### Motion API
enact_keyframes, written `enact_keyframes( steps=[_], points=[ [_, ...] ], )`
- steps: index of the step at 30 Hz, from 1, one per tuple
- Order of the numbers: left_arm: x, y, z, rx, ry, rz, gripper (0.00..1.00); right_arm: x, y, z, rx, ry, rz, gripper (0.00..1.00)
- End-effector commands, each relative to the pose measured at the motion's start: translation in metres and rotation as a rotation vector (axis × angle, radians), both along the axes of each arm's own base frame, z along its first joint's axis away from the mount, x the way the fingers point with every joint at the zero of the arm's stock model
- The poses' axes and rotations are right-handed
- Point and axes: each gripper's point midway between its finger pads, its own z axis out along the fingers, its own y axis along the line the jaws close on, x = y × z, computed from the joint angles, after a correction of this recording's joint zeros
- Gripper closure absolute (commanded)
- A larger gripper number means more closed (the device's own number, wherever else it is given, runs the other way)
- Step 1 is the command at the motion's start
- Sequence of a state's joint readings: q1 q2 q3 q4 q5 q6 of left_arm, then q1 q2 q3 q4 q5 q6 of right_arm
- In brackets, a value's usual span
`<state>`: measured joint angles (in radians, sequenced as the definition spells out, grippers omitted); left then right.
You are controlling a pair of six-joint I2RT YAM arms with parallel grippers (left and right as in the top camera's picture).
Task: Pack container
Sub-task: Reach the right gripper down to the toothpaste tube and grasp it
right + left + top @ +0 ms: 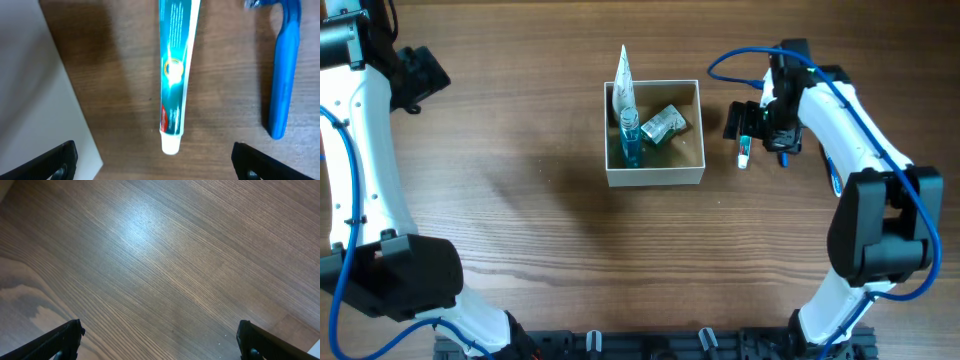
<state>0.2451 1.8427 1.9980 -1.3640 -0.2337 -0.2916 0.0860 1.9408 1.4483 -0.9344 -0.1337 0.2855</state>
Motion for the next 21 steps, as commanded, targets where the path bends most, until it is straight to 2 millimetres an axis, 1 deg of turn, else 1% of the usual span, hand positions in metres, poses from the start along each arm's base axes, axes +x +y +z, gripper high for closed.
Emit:
enact_keyframes(
  steps=[1, 2, 4, 6, 8, 12, 13, 14, 17, 21],
  points=[
    [0.0, 0.0, -0.003, -0.012, 0.0, 0.011, 0.0, 0.014, -0.026, -0.004, -0.142, -0.038, -0.082, 0.0],
    [0.0, 0.0, -0.003, -0.013, 0.0, 0.011, 0.0, 0.016, -0.032, -0.004, -0.177, -0.047, -0.089, 0.0],
    [0.0, 0.0, -0.003, -0.012, 0.0, 0.011, 0.0, 0.019, -0.038, -0.003, -0.21, -0.058, -0.091, 0.0],
    [0.0, 0.0, -0.003, -0.013, 0.0, 0.011, 0.0, 0.021, -0.035, -0.003, -0.195, -0.069, -0.09, 0.0],
    [0.0, 0.0, -0.003, -0.013, 0.0, 0.011, 0.0, 0.025, -0.026, -0.003, -0.15, -0.082, -0.058, 0.0],
    [0.0, 0.0, -0.003, -0.013, 0.0, 0.011, 0.0, 0.036, 0.0, 0.002, -0.028, -0.146, 0.115, 0.0],
    [0.0, 0.0, -0.003, -0.013, 0.0, 0.011, 0.0, 0.037, 0.004, 0.003, -0.02, -0.157, 0.147, 0.0],
    [0.0, 0.0, -0.003, -0.013, 0.0, 0.011, 0.0, 0.038, 0.004, 0.002, -0.031, -0.16, 0.156, 0.0],
    [0.0, 0.0, -0.003, -0.012, 0.0, 0.011, 0.0, 0.037, -0.005, -0.004, -0.091, -0.143, 0.144, 0.0],
    [0.0, 0.0, -0.003, -0.013, 0.0, 0.011, 0.0, 0.033, -0.007, -0.016, -0.098, -0.106, 0.134, 0.0]
  ],
)
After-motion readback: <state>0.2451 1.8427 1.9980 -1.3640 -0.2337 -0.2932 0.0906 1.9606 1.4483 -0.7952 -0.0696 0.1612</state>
